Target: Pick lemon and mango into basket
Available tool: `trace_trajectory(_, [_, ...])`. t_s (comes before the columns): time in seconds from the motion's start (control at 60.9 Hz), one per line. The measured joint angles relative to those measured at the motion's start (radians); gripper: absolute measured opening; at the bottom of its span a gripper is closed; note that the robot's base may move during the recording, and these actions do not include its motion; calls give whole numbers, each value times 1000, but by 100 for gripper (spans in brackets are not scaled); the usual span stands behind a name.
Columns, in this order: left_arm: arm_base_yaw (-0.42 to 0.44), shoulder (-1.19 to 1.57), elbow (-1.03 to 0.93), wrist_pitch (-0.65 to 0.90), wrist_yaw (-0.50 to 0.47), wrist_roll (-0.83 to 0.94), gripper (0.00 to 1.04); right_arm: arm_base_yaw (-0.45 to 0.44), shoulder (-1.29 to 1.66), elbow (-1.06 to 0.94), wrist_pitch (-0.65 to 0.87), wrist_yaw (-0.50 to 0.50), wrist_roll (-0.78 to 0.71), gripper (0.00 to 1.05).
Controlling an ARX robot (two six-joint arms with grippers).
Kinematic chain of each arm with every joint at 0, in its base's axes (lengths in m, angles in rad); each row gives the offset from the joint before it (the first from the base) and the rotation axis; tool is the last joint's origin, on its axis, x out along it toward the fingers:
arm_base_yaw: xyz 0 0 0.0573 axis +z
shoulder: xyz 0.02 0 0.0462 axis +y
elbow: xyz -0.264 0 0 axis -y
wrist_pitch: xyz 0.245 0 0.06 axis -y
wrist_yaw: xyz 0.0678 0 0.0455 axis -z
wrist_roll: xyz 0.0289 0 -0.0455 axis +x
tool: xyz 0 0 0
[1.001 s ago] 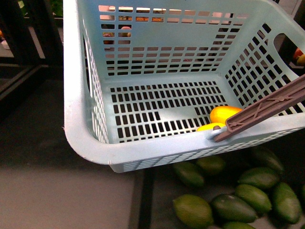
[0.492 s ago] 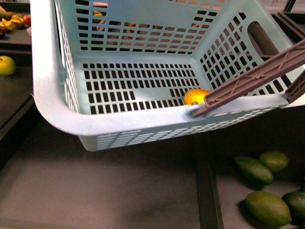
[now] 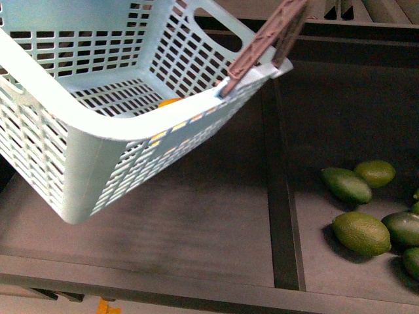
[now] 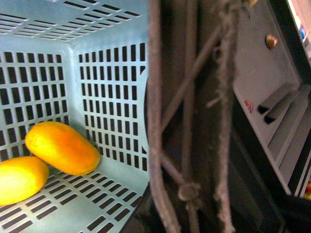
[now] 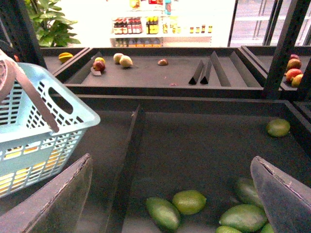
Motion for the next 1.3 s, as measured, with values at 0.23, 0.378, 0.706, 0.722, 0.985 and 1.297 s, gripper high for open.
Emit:
trace_trajectory(0.23, [72,257,322,-36,13,-159,5,0,0,0,0,-1,0,96])
trace_trajectory(0.378, [93,484,643,-193,37,-203,5,0,0,0,0,0,0,96])
trace_trajectory(0.706, [126,535,647,-92,-36,-367,5,0,0,0,0,-1,0,96])
trace_trajectory(0.722, [126,522,612,-84,-36,-380,5,0,0,0,0,-1,0,96])
trace_trajectory(0.985, [120,406,359,-115,6,-535,6,0,0,0,0,-1,0,96])
trace_trajectory(1.297, [113,230,164,-148,11,-535,72,0,0,0,0,-1,0,96])
